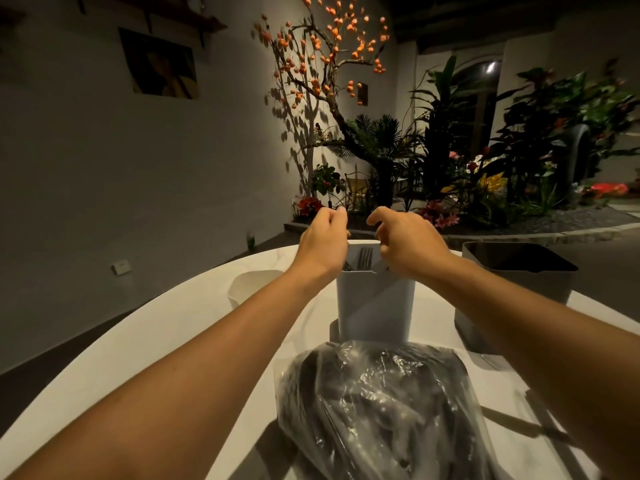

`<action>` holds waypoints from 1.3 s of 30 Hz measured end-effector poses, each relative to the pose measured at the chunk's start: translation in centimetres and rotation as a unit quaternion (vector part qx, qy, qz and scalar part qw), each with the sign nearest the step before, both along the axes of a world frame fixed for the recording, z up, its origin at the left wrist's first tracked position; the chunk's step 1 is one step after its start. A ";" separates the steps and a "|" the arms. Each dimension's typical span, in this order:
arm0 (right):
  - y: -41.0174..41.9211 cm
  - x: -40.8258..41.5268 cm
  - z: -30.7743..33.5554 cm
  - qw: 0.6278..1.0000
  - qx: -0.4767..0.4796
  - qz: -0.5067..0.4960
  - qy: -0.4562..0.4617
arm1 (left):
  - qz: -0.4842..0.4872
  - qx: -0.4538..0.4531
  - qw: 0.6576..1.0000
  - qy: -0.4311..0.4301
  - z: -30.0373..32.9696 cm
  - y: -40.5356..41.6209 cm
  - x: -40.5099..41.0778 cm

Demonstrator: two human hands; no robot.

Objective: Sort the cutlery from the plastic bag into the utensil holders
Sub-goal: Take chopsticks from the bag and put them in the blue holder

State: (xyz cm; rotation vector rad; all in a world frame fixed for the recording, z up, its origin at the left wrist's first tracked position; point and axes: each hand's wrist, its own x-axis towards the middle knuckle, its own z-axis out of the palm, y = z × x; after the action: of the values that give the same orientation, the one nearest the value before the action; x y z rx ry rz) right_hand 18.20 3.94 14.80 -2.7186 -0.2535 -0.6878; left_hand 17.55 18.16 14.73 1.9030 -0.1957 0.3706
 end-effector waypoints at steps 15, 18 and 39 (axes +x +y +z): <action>-7.5 -16.1 0.2 0.991 0.105 0.028 0.072 | -0.088 -0.006 0.996 0.022 -1.2 -6.4 -12.8; -9.6 -19.2 -1.3 0.990 0.105 0.008 0.097 | -0.114 0.034 0.993 0.019 -3.2 -8.9 -15.2; -17.8 -20.4 -13.9 0.972 0.048 -0.181 0.144 | -0.085 0.420 0.903 0.046 -16.6 -18.5 -17.9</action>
State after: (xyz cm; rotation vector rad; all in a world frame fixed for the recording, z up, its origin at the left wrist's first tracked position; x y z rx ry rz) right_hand -2.22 -13.85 0.91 -2.7491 0.3429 -0.3693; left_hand -0.32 -0.33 -1.90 2.7197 -0.5172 0.0639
